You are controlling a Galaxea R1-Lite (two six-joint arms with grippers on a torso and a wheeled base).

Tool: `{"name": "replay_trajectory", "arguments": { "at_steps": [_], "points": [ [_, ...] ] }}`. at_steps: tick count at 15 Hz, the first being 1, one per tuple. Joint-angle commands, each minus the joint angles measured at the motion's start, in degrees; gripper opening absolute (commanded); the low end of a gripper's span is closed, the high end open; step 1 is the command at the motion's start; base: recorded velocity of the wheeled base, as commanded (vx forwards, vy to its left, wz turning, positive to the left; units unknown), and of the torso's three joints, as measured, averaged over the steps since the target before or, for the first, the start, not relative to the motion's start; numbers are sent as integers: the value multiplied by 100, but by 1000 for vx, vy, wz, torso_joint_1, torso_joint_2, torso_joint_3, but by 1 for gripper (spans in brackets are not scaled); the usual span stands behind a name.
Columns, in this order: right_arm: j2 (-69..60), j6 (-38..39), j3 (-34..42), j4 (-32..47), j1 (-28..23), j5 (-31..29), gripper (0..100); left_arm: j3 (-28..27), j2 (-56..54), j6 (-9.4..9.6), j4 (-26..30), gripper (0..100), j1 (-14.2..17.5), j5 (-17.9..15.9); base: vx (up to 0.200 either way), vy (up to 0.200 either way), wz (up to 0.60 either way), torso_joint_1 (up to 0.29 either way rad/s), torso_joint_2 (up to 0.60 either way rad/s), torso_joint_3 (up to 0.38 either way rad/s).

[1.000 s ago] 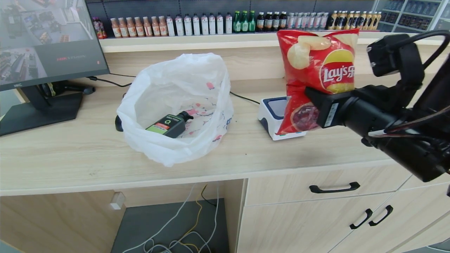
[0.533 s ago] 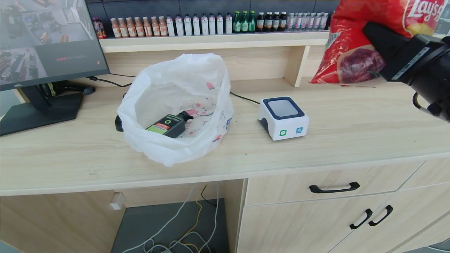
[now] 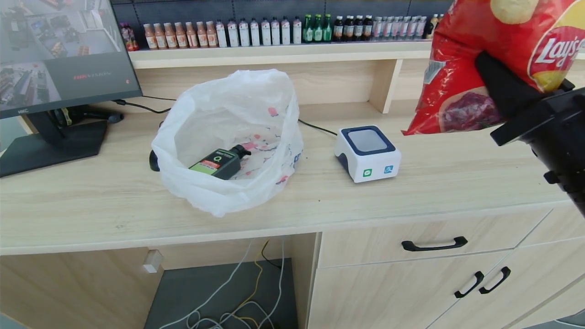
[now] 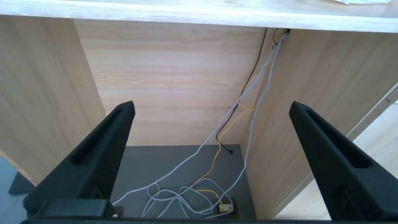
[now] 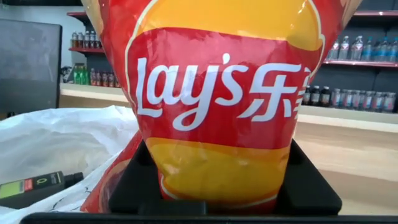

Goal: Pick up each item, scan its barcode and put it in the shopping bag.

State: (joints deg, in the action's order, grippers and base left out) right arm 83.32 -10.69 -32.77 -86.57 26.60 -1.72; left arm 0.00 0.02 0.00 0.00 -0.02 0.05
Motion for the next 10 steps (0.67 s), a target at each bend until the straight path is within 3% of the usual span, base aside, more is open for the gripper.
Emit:
{"name": "replay_trajectory", "arguments": {
  "at_steps": [1, 8, 10],
  "points": [
    [88, -30, -107, -18, 29, -39, 0, 0, -2, 0, 0, 100, -6, -5, 0, 0, 0, 0, 0, 0],
    [299, -12, -98, -220, 38, -303, 0, 0, -2, 53, 9, 100, -6, -5, 0, 0, 0, 0, 0, 0],
    [378, -12, -98, -256, 29, -303, 0, 0, -2, 18, 0, 100, 2, -5, 0, 200, 0, 2, 0, 2]
  ]
}}
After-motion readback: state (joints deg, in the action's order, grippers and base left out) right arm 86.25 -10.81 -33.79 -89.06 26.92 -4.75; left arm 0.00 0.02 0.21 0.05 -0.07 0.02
